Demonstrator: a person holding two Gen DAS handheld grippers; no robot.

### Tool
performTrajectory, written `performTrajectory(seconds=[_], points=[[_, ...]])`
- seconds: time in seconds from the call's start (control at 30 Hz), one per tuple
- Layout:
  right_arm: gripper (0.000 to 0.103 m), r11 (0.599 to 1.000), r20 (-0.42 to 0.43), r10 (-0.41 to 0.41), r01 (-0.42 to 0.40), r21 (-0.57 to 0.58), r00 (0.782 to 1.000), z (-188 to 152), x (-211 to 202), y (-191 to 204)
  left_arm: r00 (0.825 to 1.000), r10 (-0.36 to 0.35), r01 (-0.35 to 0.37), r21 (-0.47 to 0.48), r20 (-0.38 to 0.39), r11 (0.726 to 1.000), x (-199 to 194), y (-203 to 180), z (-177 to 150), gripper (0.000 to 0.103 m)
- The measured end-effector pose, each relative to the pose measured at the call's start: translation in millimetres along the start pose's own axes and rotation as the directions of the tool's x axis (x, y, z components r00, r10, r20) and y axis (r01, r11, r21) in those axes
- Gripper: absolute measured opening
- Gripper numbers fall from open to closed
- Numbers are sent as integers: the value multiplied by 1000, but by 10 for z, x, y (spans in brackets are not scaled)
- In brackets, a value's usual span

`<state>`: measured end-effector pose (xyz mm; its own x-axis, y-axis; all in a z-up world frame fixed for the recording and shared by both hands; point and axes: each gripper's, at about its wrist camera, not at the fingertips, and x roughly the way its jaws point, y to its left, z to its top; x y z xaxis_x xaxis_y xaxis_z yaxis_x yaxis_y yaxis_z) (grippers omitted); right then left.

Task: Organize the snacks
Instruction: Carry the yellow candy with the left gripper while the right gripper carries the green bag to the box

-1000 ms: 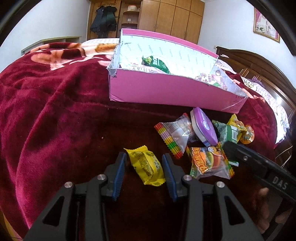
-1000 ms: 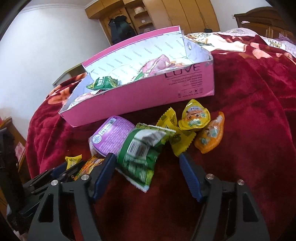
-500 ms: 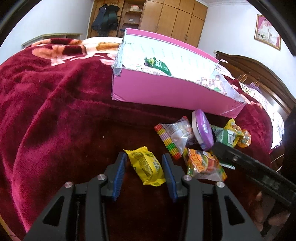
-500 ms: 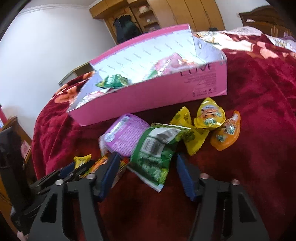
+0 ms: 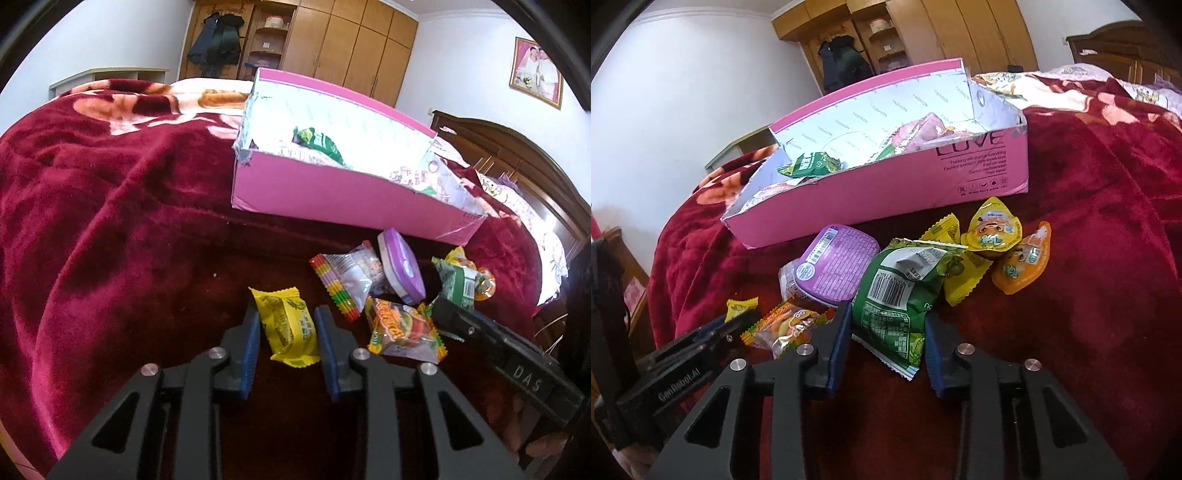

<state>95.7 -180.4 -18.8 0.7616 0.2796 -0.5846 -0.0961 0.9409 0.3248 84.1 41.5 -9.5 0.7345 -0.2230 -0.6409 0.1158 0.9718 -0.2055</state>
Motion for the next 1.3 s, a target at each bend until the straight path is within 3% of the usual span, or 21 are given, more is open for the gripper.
performTrajectory(seconds=[0.87,1.3], points=[[34,996,78,-11,18,-92,997,82,-484,51,998,-33,30,45,56,999,-279,-292,242,30],[34,994,85,21,-12,-104,996,302,-485,26,995,-43,36,80,87,996,-198,-440,579,30]])
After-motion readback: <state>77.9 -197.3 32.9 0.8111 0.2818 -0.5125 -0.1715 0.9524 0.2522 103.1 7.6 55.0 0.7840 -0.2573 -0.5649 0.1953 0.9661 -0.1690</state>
